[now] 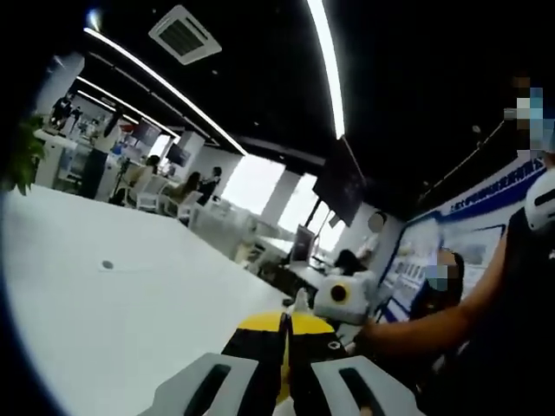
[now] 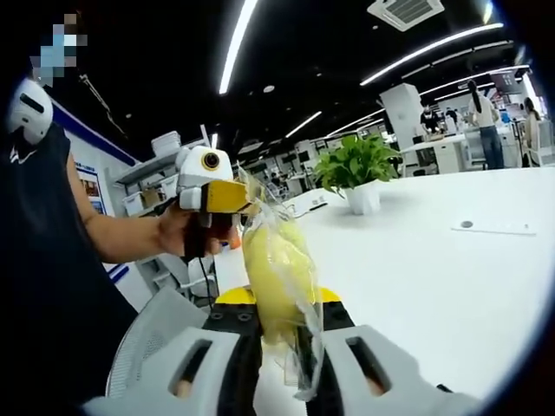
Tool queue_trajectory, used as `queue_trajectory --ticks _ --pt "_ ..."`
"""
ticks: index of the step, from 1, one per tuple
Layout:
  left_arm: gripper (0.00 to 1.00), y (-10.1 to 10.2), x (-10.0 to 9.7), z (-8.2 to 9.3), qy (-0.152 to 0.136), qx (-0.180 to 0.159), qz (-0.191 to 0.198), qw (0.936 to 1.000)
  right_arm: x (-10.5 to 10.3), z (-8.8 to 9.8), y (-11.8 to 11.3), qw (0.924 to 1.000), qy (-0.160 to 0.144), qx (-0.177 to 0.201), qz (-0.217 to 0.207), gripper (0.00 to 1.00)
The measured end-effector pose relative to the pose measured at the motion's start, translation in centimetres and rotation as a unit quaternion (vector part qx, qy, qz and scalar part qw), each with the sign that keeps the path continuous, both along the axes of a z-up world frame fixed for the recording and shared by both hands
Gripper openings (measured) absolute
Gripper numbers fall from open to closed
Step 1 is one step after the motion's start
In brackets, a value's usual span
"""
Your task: Compare the silicone blocks by pressing each to a similar depth, holding the contact briefly, and releasing to observe deformation and rebound differences across the visible hardness samples.
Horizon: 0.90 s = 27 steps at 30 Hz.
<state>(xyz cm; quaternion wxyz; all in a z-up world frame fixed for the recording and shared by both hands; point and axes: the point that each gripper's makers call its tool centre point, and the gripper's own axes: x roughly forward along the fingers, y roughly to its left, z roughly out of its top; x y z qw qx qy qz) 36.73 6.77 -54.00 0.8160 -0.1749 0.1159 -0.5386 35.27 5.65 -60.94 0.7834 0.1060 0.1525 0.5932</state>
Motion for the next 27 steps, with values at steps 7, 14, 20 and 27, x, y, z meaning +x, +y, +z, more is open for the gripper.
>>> queue_trajectory --ticks 7,14,20,27 --pt "0.00 -0.04 0.06 -0.11 -0.010 0.008 0.004 0.9999 -0.08 -0.10 -0.10 1.0000 0.001 -0.003 -0.001 0.08" --pt "0.00 -0.27 0.30 -0.12 -0.018 0.015 0.007 0.9997 0.06 -0.11 -0.34 1.0000 0.001 -0.005 -0.002 0.08" --pt "0.00 -0.49 0.03 -0.37 -0.001 0.013 -0.005 0.9999 -0.11 -0.30 -0.57 0.9999 0.002 -0.012 0.002 0.06" --pt "0.00 -0.59 -0.10 -0.63 -0.008 0.020 -0.012 0.9997 -0.12 -0.56 -0.73 0.9998 0.004 -0.021 0.005 0.05"
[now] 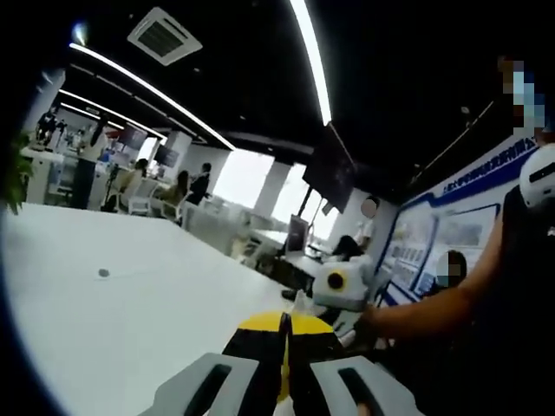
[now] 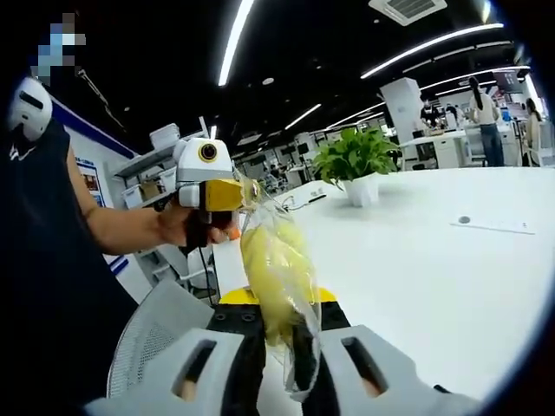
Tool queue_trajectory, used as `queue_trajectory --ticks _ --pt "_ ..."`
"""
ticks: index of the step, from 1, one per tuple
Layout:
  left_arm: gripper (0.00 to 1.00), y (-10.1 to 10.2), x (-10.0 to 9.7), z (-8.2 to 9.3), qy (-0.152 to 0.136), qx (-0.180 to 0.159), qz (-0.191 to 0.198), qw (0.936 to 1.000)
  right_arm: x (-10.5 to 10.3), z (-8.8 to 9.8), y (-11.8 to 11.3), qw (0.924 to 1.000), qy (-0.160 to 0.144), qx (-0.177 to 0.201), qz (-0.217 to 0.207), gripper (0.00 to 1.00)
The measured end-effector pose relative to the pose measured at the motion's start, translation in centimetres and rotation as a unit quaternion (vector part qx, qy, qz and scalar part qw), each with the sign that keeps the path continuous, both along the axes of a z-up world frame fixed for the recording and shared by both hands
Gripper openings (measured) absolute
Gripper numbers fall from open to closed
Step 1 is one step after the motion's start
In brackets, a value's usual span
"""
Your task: Compare the silicone blocks by pressing each to a similar depth, holding the contact briefly, and releasing to observe deformation and rebound differences across the visible hardness samples.
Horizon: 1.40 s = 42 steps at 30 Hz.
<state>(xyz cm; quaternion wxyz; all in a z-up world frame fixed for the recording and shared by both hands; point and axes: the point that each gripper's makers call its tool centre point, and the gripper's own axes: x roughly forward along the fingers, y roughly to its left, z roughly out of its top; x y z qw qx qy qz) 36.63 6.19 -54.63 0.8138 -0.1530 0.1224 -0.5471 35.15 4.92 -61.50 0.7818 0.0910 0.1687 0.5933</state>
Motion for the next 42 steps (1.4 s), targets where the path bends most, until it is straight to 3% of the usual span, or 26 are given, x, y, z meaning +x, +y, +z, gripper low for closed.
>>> queue_trajectory --ticks 8,9,12,14,24,28,30,33,34,36,38,42 --pt "0.00 0.2 0.3 0.1 0.005 -0.001 0.007 1.0000 0.2 0.1 0.2 1.0000 0.000 -0.002 0.002 0.05" --pt "0.00 0.2 0.3 0.0 0.008 -0.001 0.007 0.9999 0.3 0.0 0.2 0.9999 -0.014 -0.005 0.002 0.05" --pt "0.00 0.2 0.2 0.0 0.010 -0.002 0.007 0.9999 0.2 0.0 0.2 1.0000 -0.001 -0.001 0.003 0.05" --pt "0.00 0.3 0.3 0.0 -0.008 0.006 0.007 0.9999 0.2 0.1 0.3 1.0000 -0.005 -0.005 0.002 0.05" --pt "0.00 0.2 0.3 -0.3 0.014 0.006 0.006 0.9999 0.1 -0.3 0.2 0.9999 0.000 -0.009 0.006 0.04" --pt "0.00 0.0 0.2 -0.4 0.008 0.009 0.004 0.9999 0.1 -0.4 0.1 0.9999 0.017 0.000 0.004 0.05" --pt "0.00 0.0 0.0 -0.4 0.005 0.012 0.002 0.9999 0.1 -0.5 0.0 1.0000 0.010 0.002 0.001 0.06" --pt "0.00 0.0 0.1 -0.3 0.014 0.009 0.007 0.9998 -0.1 -0.4 0.1 0.9992 0.038 0.013 -0.001 0.08" --pt "0.00 0.0 -0.2 -0.2 0.041 -0.003 0.005 0.9991 -0.1 -0.3 0.1 0.9995 0.029 0.013 -0.002 0.09" --pt "0.00 0.1 0.1 -0.1 0.036 -0.006 0.006 0.9993 -0.2 -0.1 0.2 0.9997 0.015 0.017 -0.001 0.10" --pt "0.00 0.0 0.1 0.1 0.026 -0.002 0.007 0.9996 0.2 0.0 0.1 0.9996 -0.019 0.015 -0.011 0.11" --pt "0.00 -0.1 0.1 0.7 0.027 -0.008 0.008 0.9996 0.2 0.4 0.2 0.9995 -0.007 0.028 -0.012 0.13"
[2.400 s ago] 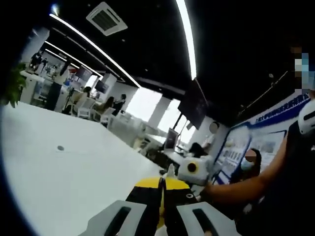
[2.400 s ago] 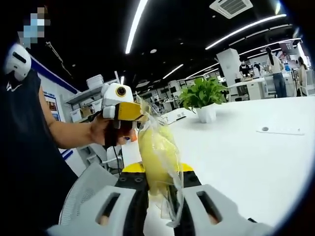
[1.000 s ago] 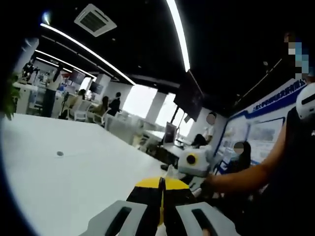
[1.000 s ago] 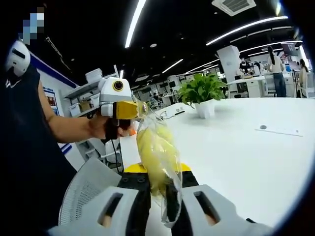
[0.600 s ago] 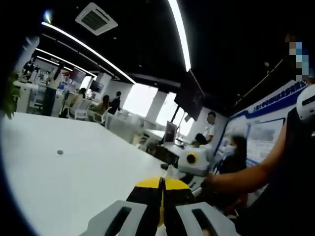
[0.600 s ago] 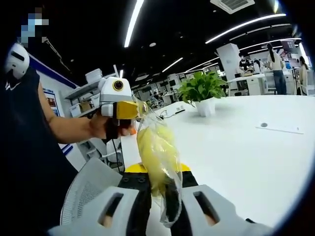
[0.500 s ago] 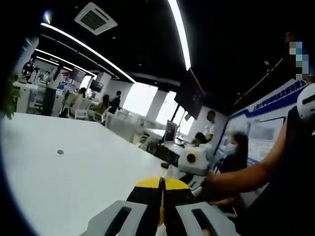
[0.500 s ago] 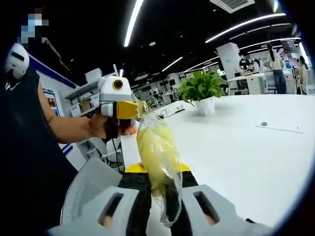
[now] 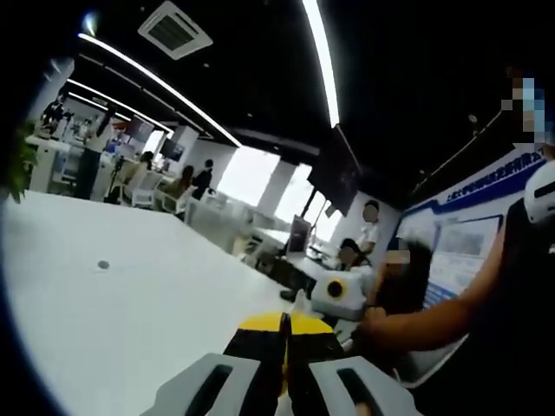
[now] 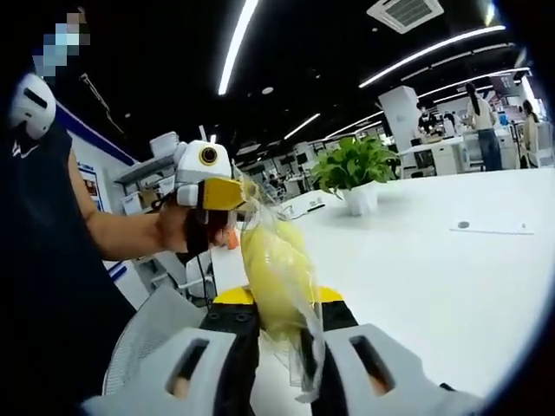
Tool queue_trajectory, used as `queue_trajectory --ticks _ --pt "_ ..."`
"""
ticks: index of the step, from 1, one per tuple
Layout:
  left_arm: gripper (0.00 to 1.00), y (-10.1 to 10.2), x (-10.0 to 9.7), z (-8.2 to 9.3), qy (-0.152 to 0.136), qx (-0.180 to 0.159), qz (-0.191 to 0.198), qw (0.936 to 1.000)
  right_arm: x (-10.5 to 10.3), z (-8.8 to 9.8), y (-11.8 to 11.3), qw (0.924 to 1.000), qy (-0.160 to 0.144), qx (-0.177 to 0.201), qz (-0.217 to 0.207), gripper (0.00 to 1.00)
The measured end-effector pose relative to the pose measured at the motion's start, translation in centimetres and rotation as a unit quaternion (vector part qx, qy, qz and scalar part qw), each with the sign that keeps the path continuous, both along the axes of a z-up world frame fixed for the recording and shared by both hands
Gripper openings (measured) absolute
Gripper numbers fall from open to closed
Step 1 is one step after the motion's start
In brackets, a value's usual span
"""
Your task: Compare the silicone blocks by pressing each to a similar depth, holding the contact briefly, and releasing to observe deformation and rebound differences across the visible hardness samples.
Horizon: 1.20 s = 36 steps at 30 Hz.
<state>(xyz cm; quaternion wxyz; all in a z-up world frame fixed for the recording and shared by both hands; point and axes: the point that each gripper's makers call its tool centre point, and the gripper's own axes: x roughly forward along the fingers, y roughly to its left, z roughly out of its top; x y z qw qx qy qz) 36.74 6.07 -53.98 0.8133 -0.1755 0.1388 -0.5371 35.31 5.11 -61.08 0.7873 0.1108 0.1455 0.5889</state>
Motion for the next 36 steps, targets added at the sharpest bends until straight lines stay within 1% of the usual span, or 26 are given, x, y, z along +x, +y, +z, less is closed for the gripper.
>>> queue_trajectory --ticks 4,6,8,11,13,15,16,17,18,19,21,23,25,26,27,28,30,36 --pt "0.00 -0.4 -0.4 0.5 -0.002 -0.009 -0.011 0.9999 0.1 0.1 0.1 1.0000 -0.008 -0.001 0.000 0.15" --pt "0.00 -0.6 -0.4 0.7 -0.009 -0.007 -0.010 0.9999 0.1 0.1 0.0 0.9999 -0.012 -0.002 -0.002 0.15" --pt "0.00 -0.6 -0.5 0.9 -0.010 -0.009 -0.013 0.9998 0.0 0.3 0.0 0.9998 -0.019 0.002 -0.001 0.16" --pt "0.00 -0.7 -0.6 1.0 -0.012 -0.008 -0.014 0.9998 0.0 0.3 0.0 0.9999 -0.015 0.003 -0.002 0.18" --pt "0.00 -0.7 -0.6 1.0 -0.013 -0.009 -0.014 0.9998 0.0 0.5 0.1 0.9999 -0.014 0.007 -0.001 0.21" --pt "0.00 -0.8 -0.6 1.1 -0.014 -0.011 -0.015 0.9997 0.0 0.4 0.1 0.9999 -0.014 0.007 -0.004 0.26" --pt "0.00 -0.8 -0.6 1.1 -0.015 -0.012 -0.015 0.9997 0.0 0.3 0.2 0.9998 -0.016 0.005 -0.005 0.26" --pt "0.00 -1.0 -0.9 1.1 -0.016 -0.012 -0.024 0.9995 0.1 0.2 0.2 0.9997 -0.026 -0.003 -0.005 0.24" --pt "0.00 -1.1 -0.9 1.1 -0.016 -0.010 -0.023 0.9996 -0.1 0.0 0.2 0.9997 -0.024 -0.006 -0.001 0.23" --pt "0.00 -1.3 -0.9 1.0 -0.014 -0.009 -0.023 0.9996 -0.2 0.0 0.3 0.9997 -0.023 -0.006 0.000 0.25" --pt "0.00 -1.6 -1.1 0.8 -0.014 -0.005 -0.025 0.9996 -0.3 -0.1 0.5 0.9996 -0.025 -0.009 0.001 0.34" --pt "0.00 -1.8 -1.1 0.7 -0.015 -0.004 -0.027 0.9995 -0.1 -0.3 0.4 0.9996 -0.026 -0.011 -0.008 0.46" --pt "0.00 -1.8 -1.0 0.7 -0.013 -0.005 -0.025 0.9996 0.2 -0.4 0.1 0.9996 -0.018 -0.014 -0.016 0.50" --pt "0.00 -1.8 -0.9 0.7 -0.014 -0.005 -0.024 0.9996 0.4 -0.5 0.0 0.9995 -0.019 -0.016 -0.021 0.53" --pt "0.00 -1.8 -0.9 0.7 -0.014 -0.006 -0.024 0.9996 0.8 -0.4 -0.3 0.9989 -0.028 -0.018 -0.033 0.56" --pt "0.00 -1.8 -1.0 0.7 -0.014 -0.007 -0.024 0.9996 0.9 -0.3 -0.4 0.9986 -0.031 -0.020 -0.038 0.60" --pt "0.00 -1.8 -0.9 0.7 -0.015 -0.006 -0.023 0.9996 1.1 -0.2 -1.0 0.9983 -0.028 -0.017 -0.047 0.68" --pt "0.00 -1.2 -0.6 1.0 -0.013 -0.012 -0.014 0.9997 2.0 0.4 -2.9 0.9965 -0.029 -0.009 -0.078 0.87"
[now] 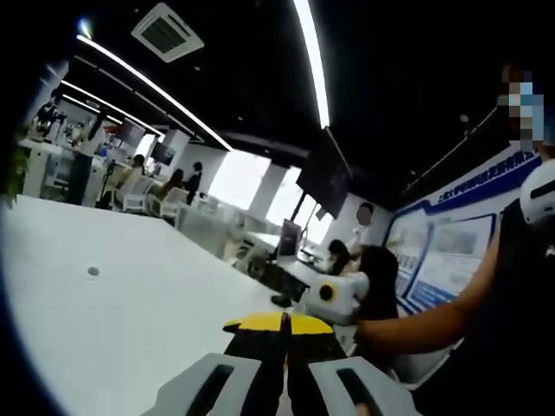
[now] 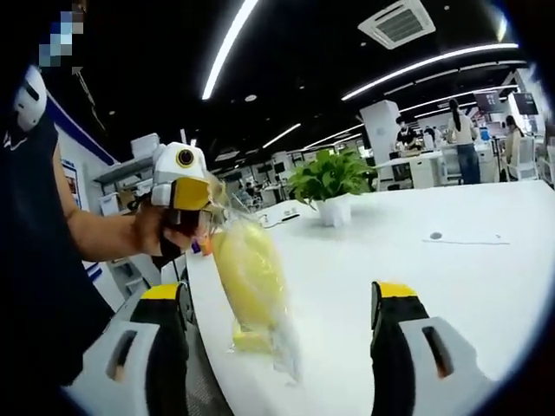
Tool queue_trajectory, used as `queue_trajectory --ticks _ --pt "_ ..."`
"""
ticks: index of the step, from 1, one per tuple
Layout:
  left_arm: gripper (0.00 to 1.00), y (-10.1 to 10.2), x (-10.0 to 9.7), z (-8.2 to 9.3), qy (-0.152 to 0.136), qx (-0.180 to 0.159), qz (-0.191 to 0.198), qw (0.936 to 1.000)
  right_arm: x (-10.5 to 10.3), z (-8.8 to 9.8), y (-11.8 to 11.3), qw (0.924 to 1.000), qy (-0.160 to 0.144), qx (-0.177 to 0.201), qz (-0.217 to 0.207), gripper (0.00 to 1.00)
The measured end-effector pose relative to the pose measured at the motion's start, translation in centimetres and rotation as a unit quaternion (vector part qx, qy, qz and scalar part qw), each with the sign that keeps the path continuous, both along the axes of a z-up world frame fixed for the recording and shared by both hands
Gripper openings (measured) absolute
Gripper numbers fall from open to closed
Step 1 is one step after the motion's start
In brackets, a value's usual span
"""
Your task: Compare the silicone blocks by pressing each to a similar depth, holding the contact briefly, and releasing to observe deformation and rebound differences across the visible hardness samples.
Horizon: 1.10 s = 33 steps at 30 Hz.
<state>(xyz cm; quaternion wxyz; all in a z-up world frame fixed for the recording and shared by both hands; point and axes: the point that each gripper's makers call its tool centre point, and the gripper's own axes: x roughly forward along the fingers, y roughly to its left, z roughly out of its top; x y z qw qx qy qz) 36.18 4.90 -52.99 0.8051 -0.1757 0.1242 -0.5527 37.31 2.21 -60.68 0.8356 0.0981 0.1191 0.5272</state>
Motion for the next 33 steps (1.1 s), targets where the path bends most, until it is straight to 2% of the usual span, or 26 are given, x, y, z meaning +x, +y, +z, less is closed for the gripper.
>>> queue_trajectory --ticks 2,5,10,15,28,33 --pt "0.00 0.1 0.1 0.1 0.000 -0.001 0.002 1.0000 0.0 0.2 -0.3 1.0000 -0.006 -0.001 -0.003 0.88" --pt "0.00 0.2 0.1 0.2 -0.001 -0.004 0.004 1.0000 0.1 0.1 -0.5 0.9999 -0.007 -0.009 -0.009 0.96" --pt "0.00 0.2 0.2 0.4 0.000 -0.008 0.005 1.0000 0.0 0.6 -0.8 0.9998 -0.019 -0.002 -0.010 0.96" --pt "0.00 -0.1 0.2 0.4 0.004 -0.012 0.004 0.9999 0.2 0.6 -1.2 0.9997 -0.016 -0.006 -0.019 0.96" --pt "0.00 -0.9 1.2 -0.5 0.023 -0.018 0.021 0.9993 0.4 -0.4 -6.6 0.9956 -0.024 -0.032 -0.085 0.96" --pt "0.00 -1.5 1.4 -1.0 0.031 -0.020 0.025 0.9990 -0.2 -2.4 -8.8 0.9921 -0.011 -0.057 -0.112 0.96"
